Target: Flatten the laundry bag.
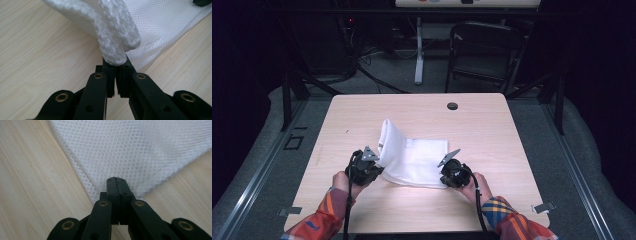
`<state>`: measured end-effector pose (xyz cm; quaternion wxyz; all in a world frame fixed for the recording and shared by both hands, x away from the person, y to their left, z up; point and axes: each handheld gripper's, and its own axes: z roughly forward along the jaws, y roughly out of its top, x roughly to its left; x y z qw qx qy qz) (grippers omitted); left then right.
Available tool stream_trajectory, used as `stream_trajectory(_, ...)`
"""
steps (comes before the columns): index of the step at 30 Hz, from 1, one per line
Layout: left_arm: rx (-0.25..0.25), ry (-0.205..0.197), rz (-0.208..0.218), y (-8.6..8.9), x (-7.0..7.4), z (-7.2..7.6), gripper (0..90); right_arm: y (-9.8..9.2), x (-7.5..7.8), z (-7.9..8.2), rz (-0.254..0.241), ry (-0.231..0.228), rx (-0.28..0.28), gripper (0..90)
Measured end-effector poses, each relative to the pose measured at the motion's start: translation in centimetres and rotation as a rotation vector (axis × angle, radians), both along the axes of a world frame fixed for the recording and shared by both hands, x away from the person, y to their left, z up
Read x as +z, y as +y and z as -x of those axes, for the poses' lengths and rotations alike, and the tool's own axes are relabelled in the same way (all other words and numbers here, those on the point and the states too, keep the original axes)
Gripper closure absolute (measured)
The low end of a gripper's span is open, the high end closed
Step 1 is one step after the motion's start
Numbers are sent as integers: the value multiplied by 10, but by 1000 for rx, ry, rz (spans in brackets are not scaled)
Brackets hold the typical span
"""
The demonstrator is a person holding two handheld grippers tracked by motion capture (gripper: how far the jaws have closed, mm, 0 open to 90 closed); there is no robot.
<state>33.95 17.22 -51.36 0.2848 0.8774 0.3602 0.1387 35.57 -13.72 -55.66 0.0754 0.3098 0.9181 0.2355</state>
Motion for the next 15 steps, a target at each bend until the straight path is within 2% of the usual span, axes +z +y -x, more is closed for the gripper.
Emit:
stream_trajectory(2,2,6,3,0,-1,0,867,-1,-1,0,-8,-5,-1,900)
stream_trajectory(8,10,28,8,-1,-5,-1,868,-5,1,-2,18,5,1,900)
stream_trajectory(15,11,71,10,-1,-12,-1,868,-10,2,-3,14,20,-12,900)
